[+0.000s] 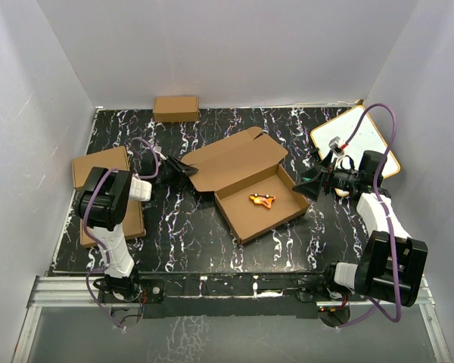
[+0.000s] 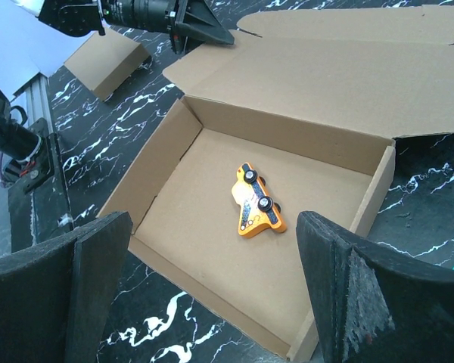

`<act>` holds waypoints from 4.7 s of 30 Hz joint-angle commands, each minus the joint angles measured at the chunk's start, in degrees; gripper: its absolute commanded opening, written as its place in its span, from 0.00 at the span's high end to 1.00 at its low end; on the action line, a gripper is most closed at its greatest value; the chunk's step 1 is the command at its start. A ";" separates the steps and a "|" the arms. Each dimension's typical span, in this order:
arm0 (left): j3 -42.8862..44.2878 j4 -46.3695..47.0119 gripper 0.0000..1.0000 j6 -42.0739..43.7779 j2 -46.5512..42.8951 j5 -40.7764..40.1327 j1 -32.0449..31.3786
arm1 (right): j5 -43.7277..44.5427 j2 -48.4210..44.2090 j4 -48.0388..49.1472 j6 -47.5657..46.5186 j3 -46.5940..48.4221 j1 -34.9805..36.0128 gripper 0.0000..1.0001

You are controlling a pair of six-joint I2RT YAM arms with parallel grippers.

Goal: Fold the paper box

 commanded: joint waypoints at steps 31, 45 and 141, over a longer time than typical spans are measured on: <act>9.43 -12.64 1.00 48.16 -17.87 10.99 0.13 | 4.81 12.58 -20.07 -12.03 20.90 -0.41 0.04; -4.13 4.39 1.00 51.15 -31.75 11.24 0.13 | 13.66 17.13 -19.51 -5.90 30.30 7.09 0.04; 12.25 -7.63 1.00 43.23 -22.69 -18.78 -8.70 | 57.18 20.23 9.98 8.39 34.33 26.72 0.92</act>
